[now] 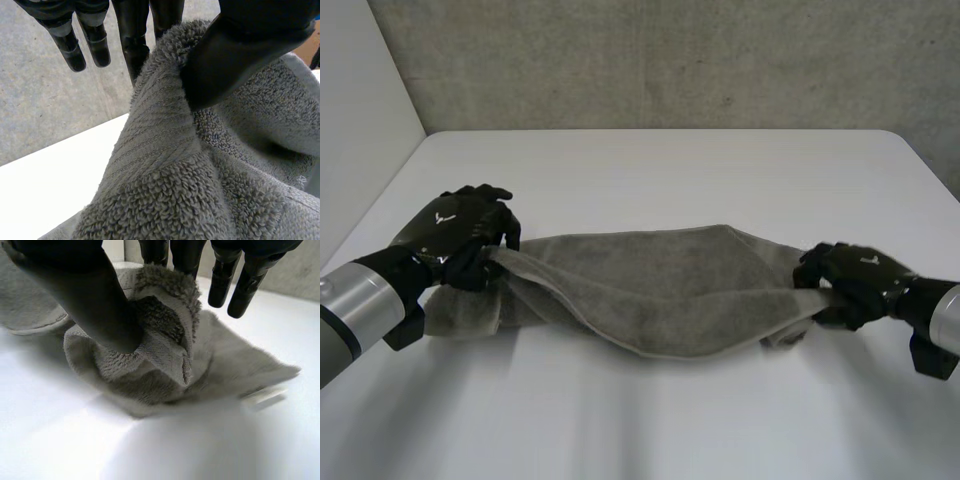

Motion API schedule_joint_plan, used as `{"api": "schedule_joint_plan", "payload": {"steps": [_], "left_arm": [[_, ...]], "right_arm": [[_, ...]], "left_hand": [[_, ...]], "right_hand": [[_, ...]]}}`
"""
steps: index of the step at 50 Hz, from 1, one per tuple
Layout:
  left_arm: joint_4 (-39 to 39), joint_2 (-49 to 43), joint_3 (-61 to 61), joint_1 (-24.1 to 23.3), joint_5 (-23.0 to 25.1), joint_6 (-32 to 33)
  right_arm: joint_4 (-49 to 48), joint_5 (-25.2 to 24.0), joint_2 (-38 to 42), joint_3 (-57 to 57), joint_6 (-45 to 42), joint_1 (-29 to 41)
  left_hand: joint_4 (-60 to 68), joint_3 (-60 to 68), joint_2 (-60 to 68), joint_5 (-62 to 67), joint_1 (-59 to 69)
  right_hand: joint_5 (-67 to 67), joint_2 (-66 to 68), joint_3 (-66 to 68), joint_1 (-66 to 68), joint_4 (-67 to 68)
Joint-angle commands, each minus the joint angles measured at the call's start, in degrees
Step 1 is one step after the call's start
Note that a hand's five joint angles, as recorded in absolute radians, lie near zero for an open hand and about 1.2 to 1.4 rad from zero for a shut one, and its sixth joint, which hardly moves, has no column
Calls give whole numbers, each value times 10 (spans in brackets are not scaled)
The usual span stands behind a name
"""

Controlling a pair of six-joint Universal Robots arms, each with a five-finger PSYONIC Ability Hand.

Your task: Fold the towel.

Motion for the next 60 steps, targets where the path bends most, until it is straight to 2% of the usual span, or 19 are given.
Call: {"api": "schedule_joint_plan", "payload": {"steps": [1,5,48,60], "left_arm": [[1,-2,-1,1,1,-1],[2,-1,-6,0,1,0],[2,8,-17,-9,0,0],[2,8,-17,-9,0,0]], "right_arm": [[-1,-3,16,14,1,5],[-1,-3,13,20,1,6],[-32,-1,-80,35,61,19],[-62,16,-84,37,121,25]], "left_hand": [[-34,-29,51,35,58],[-34,-29,51,35,58],[-34,-29,51,35,58],[-34,-29,51,35,58]], "right_hand": [[-38,-46,-25,-39,-44],[-117,-125,-25,-118,-44],[-119,-127,-25,-120,-44],[-127,-135,-25,-128,-44]]}}
